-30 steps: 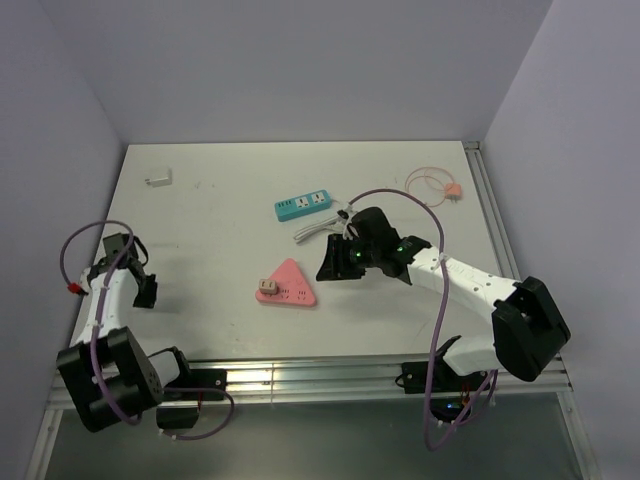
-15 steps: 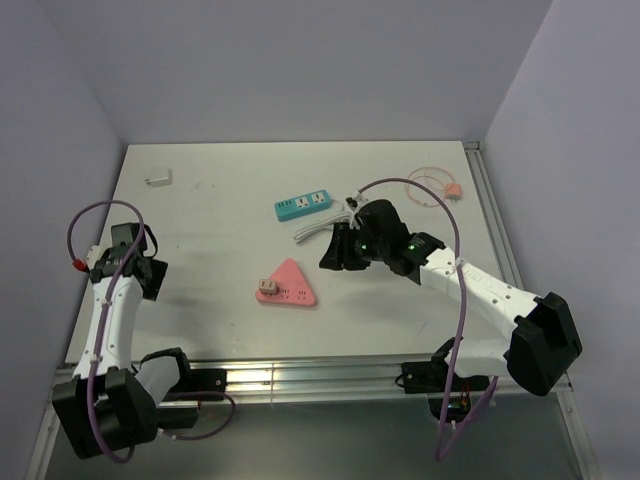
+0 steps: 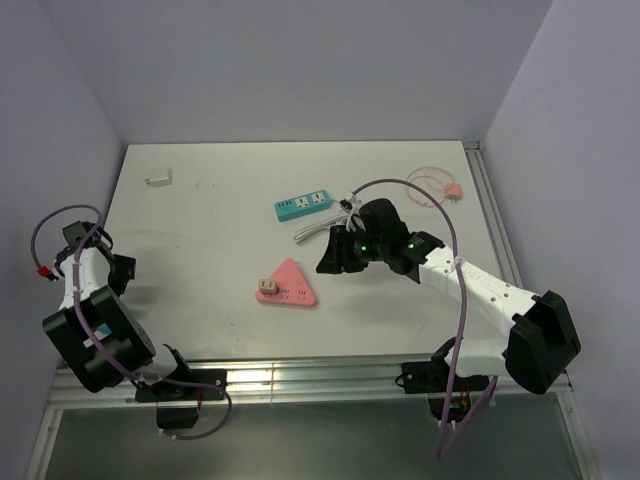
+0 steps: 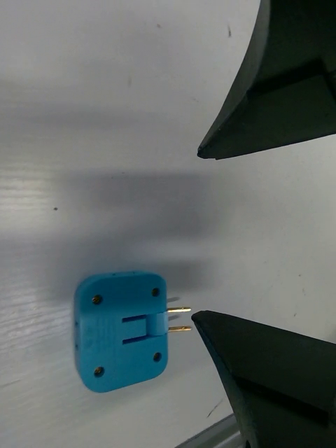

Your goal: Insert the plug

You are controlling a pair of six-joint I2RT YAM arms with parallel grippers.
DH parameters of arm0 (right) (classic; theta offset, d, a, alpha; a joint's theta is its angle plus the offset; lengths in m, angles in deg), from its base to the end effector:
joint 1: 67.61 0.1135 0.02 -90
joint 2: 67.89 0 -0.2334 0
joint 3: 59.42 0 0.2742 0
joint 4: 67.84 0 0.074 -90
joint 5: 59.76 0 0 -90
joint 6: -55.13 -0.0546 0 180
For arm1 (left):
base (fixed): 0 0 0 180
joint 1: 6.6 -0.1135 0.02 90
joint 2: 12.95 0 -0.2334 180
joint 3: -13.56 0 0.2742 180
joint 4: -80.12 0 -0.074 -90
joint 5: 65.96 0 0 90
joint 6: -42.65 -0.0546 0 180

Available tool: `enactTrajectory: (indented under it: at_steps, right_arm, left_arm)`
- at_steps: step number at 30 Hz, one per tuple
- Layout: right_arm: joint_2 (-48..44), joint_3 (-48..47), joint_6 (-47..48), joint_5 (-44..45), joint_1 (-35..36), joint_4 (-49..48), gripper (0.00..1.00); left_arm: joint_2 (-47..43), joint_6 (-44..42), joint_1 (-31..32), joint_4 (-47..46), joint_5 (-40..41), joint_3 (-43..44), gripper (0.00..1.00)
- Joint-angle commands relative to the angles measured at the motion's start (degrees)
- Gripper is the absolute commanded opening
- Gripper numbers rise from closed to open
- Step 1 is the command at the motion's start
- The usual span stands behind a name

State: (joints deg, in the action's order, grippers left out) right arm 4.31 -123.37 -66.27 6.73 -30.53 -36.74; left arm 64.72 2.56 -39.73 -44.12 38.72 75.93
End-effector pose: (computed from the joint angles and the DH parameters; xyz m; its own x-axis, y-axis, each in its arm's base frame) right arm 0.2389 0.2079 0.2177 -0.8480 -0.0421 -0.5283 -0.4184 0.6649 0.6188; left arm 0.2234 0.1623 0.1492 -0.0529 -0.9183 -0.3924 -0.9908 0.0973 -0.0939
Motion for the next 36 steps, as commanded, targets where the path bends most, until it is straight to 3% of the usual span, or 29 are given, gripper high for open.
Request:
enactTrajectory:
  at_steps: [1,8,12,20,26,36]
  right_arm:
    - [0.5,0.1,2.7,-5.7,-1.1,-2.7,0.49]
    - [-1.1,1.6,2.1,-11.6,-2.8,-5.2,0.49]
    - [-2.2,2.5,2.2,-11.8,-3.3,-5.0,0.49]
    - [-2.4,2.9,1.7,-13.6,-4.4,-6.4,0.49]
    - [-2.3,2.9,1.5,-14.3,-4.6,-6.7,0.49]
    - [-2.9,3.6,1.3,-15.0,-5.5,-7.2,0.49]
  left_arm:
    - [0.8,-3.2,-2.1,-2.3,-1.7,-0.2,0.95]
    - [1.3,-1.9,-2.5,-2.4,1.5,-1.6,0.97]
    - [5.9,-1.2,-2.5,0.9,5.6,0.7,0.97]
    - [1.5,-2.6,-2.9,-0.3,9.7,-0.2,0.97]
    - [5.2,0.1,-3.0,1.2,13.4,0.5,0.96]
    - [7.3,-0.3,-5.0,-4.1,9.8,-3.0,0.96]
